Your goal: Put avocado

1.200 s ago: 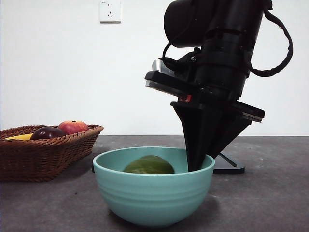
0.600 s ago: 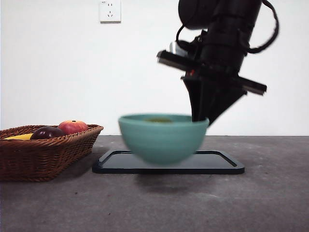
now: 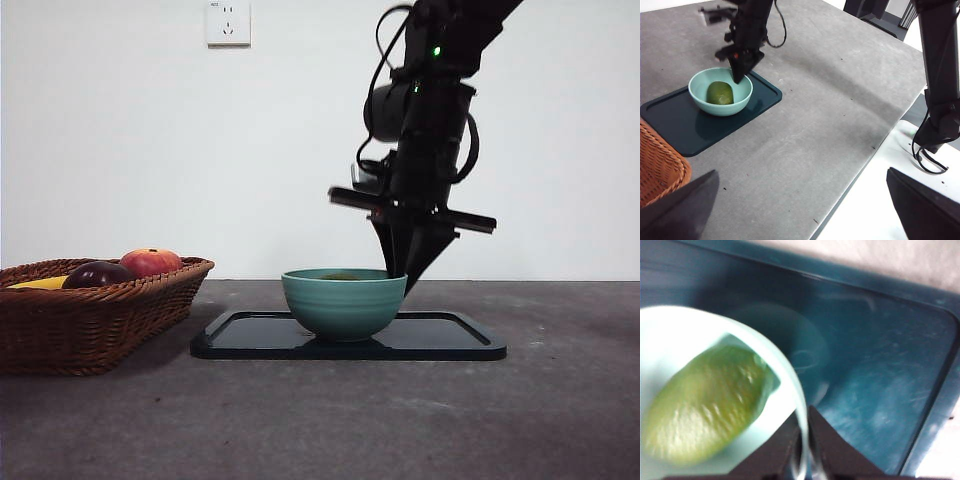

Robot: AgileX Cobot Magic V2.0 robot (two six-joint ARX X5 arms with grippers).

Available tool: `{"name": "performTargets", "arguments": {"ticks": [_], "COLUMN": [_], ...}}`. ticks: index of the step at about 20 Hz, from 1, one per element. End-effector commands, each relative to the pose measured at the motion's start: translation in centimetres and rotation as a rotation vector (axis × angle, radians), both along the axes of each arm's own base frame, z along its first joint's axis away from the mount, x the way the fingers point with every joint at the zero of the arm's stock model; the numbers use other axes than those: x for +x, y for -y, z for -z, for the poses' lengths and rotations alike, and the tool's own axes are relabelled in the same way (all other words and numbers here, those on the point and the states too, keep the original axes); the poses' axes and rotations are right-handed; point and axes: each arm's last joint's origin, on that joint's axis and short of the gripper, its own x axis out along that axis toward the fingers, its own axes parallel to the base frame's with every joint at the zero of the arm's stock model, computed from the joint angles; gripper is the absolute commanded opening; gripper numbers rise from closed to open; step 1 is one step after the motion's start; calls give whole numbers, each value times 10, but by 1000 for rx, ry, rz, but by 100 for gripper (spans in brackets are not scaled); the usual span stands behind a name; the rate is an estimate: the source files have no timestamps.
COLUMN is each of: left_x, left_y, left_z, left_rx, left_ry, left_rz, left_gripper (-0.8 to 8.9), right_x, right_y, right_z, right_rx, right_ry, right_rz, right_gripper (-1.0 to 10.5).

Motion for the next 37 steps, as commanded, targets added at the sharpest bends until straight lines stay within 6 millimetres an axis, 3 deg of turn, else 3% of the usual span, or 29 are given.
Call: {"name": "performTargets", "arguments": {"ticks": [1, 2, 5, 7, 9, 12, 15, 19, 23, 29, 33, 37], "left_x": [-1, -1, -1, -1, -1, -1, -1, -1, -1, -1, -1, -1], "left_y": [0, 0, 0, 0, 0, 0, 0, 0, 0, 0, 0, 0], "left_z": [-3, -3, -3, -3, -3, -3, -3, -3, -3, -3, -4, -4], "left_rx": [-16, -16, -16, -17, -17, -16, -17, -17, -17, -18, -20, -19], "left_ry": [11, 11, 11, 11, 11, 11, 11, 11, 11, 13, 13, 13], "left_rz": [4, 4, 4, 4, 4, 4, 4, 4, 4, 3, 3, 4], "left_gripper": [591, 591, 591, 591, 591, 591, 591, 591, 591, 591, 591, 591], "right_x": [4, 4, 5, 9, 3, -22, -51, -106, -186, -289, -330, -353], "right_y": [-8, -8, -7, 0, 6, 11, 20, 35, 60, 104, 131, 151], "right_z": [-2, -2, -6, -31, -69, -112, -151, -178, -187, -189, -167, -136], "right_rx": [5, 6, -9, -74, -165, -249, -217, -205, -235, -28, 138, 188], "right_ry": [37, 37, 55, 88, 110, 167, 243, 283, 347, 556, 685, 713], "right_rz": [-17, -17, -10, 18, 1, -18, -20, -49, -97, -118, -151, -158], "right_gripper": [7, 21, 285, 387, 528, 570, 570, 570, 569, 569, 569, 569]}}
